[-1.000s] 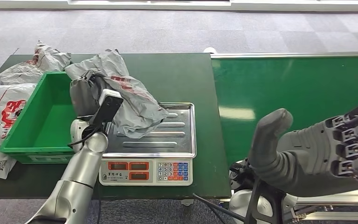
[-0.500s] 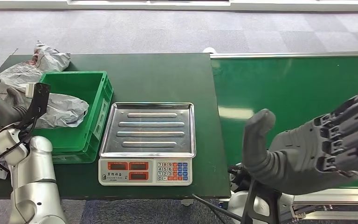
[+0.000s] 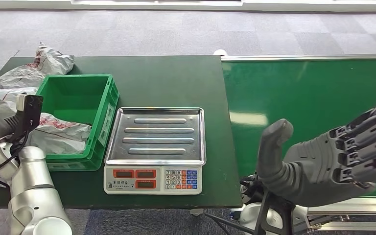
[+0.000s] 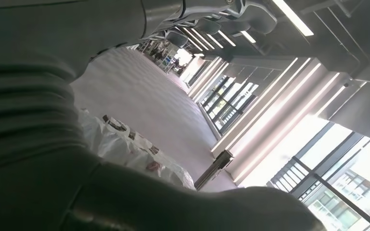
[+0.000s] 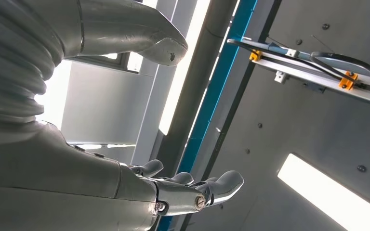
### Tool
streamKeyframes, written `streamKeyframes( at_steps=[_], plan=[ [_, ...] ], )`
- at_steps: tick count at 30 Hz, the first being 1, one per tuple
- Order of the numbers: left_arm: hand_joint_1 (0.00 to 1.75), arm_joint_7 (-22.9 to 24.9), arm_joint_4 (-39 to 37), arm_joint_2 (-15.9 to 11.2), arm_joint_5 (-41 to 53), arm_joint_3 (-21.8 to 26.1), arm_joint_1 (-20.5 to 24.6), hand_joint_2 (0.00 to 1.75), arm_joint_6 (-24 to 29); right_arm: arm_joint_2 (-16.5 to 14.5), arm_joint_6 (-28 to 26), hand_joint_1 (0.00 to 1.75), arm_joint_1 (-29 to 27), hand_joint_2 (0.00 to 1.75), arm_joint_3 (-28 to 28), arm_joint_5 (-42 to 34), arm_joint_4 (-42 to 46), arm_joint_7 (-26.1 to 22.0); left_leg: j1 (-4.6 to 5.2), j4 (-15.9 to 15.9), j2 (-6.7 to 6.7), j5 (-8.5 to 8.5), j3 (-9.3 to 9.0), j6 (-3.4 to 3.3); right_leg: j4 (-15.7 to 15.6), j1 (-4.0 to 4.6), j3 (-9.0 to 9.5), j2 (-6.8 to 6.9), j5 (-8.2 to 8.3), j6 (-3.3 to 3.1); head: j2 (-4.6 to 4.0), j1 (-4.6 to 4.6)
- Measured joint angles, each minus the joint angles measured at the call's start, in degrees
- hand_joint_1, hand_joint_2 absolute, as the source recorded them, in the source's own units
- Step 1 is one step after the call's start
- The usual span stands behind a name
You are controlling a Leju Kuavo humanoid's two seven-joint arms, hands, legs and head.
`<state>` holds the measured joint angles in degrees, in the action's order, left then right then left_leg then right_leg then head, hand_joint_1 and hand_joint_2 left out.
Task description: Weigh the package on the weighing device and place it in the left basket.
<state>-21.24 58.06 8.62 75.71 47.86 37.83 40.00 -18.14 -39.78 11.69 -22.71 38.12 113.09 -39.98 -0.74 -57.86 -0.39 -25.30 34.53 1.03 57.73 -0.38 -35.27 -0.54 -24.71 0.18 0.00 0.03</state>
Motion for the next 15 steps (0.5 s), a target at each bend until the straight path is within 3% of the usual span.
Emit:
streamKeyframes(
  at_steps=[2, 4, 6, 8, 12, 15],
  plan=[
    [0.00, -1.0, -0.1, 0.3, -0.9, 0.6, 0.2, 0.00, 0.0, 0.0, 0.0, 0.00, 0.0, 1.75, 0.0, 0.0, 0.0, 0.0, 0.00, 0.0, 0.00, 0.00, 0.00, 0.00, 0.0, 0.01, 0.00, 0.00, 0.00, 0.00, 0.00, 0.00],
    [0.00, -5.6, -0.6, 0.6, -4.7, 1.5, 0.8, 0.00, 0.0, 0.0, 0.0, 0.00, 0.0, 1.75, 0.0, 0.1, 0.0, 0.0, 0.00, 0.0, -0.01, 0.00, 0.00, 0.00, 0.0, 0.01, -0.01, 0.00, 0.00, 0.00, 0.00, -0.01],
    [0.00, -12.5, -1.8, 1.0, -13.2, 2.3, 1.8, 0.87, 0.0, 0.0, 0.0, 0.00, 0.0, 1.75, 0.0, 0.1, 0.0, 0.0, 0.01, 0.0, -0.04, 0.00, -0.01, 0.00, 0.0, 0.00, 0.00, 0.04, 0.00, 0.00, 0.00, 0.01],
    [0.00, -17.3, -2.3, 1.4, -28.1, 0.7, 1.9, 1.75, -0.6, 0.0, 0.0, 0.00, 0.0, 1.75, 0.0, 0.2, 0.0, 0.0, 0.02, 0.0, -0.03, 0.00, -0.02, 0.00, 0.0, -0.01, 0.01, 0.03, 0.03, -0.02, 0.00, 0.00],
    [0.00, -19.0, 5.4, 2.3, -62.1, -12.5, -2.2, 1.75, -10.5, 0.0, 0.0, 0.00, 0.0, 1.75, 0.0, -0.9, -0.4, 0.0, 0.01, 0.0, -0.12, 0.00, 0.04, -0.01, 0.0, 0.00, 0.01, 0.09, 0.04, -0.01, 0.00, -0.01],
    [0.00, -18.8, 12.0, 2.6, -70.9, -21.8, -5.4, 1.75, -18.8, 0.1, 0.0, 0.00, 0.1, 1.75, 0.0, -4.1, -1.3, 0.0, 0.02, 0.0, -0.32, 0.00, 0.10, -0.02, 0.0, -0.01, 0.05, 0.28, 0.00, 0.03, 0.00, 0.01]
  ],
)
